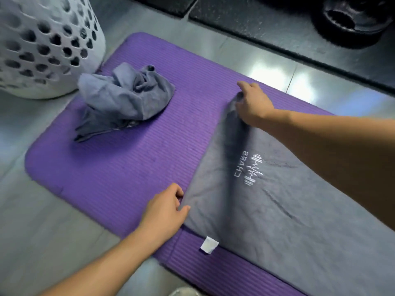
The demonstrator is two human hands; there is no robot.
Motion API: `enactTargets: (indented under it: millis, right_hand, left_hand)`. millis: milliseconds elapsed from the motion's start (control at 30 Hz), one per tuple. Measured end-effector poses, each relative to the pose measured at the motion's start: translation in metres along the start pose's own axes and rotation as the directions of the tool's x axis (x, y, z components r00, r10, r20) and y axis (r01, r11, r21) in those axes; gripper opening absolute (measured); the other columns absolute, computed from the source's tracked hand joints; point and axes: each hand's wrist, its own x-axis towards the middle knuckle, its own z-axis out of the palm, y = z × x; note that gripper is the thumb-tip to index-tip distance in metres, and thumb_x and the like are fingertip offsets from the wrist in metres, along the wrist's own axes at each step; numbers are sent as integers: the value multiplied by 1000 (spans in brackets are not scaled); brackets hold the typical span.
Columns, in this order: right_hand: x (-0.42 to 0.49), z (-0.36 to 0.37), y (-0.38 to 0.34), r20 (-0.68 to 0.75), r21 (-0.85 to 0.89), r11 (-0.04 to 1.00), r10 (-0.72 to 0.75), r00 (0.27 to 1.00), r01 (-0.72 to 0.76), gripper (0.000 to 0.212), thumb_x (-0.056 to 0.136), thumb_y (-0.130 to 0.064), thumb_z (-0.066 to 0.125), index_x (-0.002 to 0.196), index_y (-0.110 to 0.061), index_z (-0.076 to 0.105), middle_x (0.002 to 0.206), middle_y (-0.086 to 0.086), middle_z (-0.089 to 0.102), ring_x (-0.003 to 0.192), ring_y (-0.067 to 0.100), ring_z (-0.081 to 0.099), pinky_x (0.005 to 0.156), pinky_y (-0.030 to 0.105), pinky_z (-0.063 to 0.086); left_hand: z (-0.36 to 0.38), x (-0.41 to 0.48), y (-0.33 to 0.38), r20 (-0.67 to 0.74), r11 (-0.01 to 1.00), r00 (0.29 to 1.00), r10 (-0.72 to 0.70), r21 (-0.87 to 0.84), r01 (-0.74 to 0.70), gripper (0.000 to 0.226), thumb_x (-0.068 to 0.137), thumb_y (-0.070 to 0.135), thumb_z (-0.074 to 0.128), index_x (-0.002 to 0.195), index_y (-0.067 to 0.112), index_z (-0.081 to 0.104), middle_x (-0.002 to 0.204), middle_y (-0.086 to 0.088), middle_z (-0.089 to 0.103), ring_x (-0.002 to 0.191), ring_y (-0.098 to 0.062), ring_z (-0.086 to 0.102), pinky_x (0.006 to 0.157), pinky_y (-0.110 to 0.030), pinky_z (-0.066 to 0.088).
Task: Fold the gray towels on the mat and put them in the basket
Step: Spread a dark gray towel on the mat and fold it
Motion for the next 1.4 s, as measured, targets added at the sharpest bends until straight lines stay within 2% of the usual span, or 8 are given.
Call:
enactTargets:
  millis: [167, 300, 467, 567, 733, 967, 1200, 1400]
  right_hand:
    - [23, -2, 2, -21, -95, 995, -1, 1000, -1, 36, 100, -15, 56, 136, -14, 59, 135, 14, 60, 122, 35, 57, 98, 40, 47]
    - [18, -10, 9, -23, -273, 960, -81, 996, 71, 20, 93, -3, 56, 105, -6, 72, 108, 18, 63, 96, 39, 62, 75, 36, 49]
    - [-13, -52, 37, -5, -297, 932, -219, 976, 207, 18, 98, -12, 51, 99, -8, 68, 99, 18, 54, 88, 39, 59, 74, 38, 49]
    - [-44, -88, 69, -89, -224, 960, -190, 978, 166, 22, 101, -24, 47, 106, -16, 67, 105, 12, 65, 92, 35, 60, 76, 37, 48]
    - [-116, -148, 158, -253, 145, 989, 34, 967, 3, 18, 98, -13, 51, 91, -20, 65, 67, -3, 68, 54, 1, 61, 64, 21, 52]
    - [-259, -202, 308, -328, 544, 831, 336, 883, -114, 16, 97, -14, 55, 86, -20, 66, 82, 2, 75, 70, 21, 75, 80, 49, 61]
    - [-361, -221, 449, -316, 690, 703, 509, 801, -174, 15, 92, -26, 71, 86, -14, 65, 74, 6, 71, 62, 20, 73, 69, 46, 60]
    - [-404, -203, 548, -282, 816, 548, 656, 700, -184, 18, 87, -5, 58, 80, -20, 64, 79, 9, 66, 61, 22, 67, 57, 39, 58]
  left_hand:
    - [2, -11, -8, 97, 953, 994, -46, -295, 73, 15, 82, 22, 81, 80, 25, 66, 65, 13, 64, 54, 0, 53, 67, -32, 53]
    - [-6, -19, 13, 145, 892, 981, 126, -449, -48, 12, 86, 17, 78, 81, 26, 72, 78, 3, 71, 68, -8, 61, 73, -31, 54]
    - [-7, -26, 77, 156, 823, 944, 291, -544, -164, 11, 88, 17, 78, 84, 26, 74, 77, -6, 71, 64, -10, 58, 62, -27, 50]
    - [3, -30, 129, 142, 779, 913, 381, -581, -235, 13, 86, 15, 80, 78, 26, 77, 79, 3, 76, 73, -7, 65, 74, -31, 55]
    - [45, -44, 232, 211, 766, 863, 460, -586, -264, 7, 86, 15, 80, 81, 20, 79, 81, 10, 77, 77, 0, 68, 79, -24, 56]
    - [133, -109, 355, 446, 820, 780, 439, -553, -145, 6, 88, 21, 78, 89, 15, 80, 75, 8, 73, 65, -5, 56, 59, -14, 45]
    - [266, -196, 441, 623, 829, 669, 406, -558, 16, 5, 91, 9, 73, 86, 6, 74, 65, -2, 61, 52, -9, 49, 48, -17, 39]
    - [373, -267, 463, 642, 838, 596, 482, -537, -99, 8, 90, 20, 77, 83, 23, 75, 65, 8, 67, 60, -7, 56, 58, -22, 47]
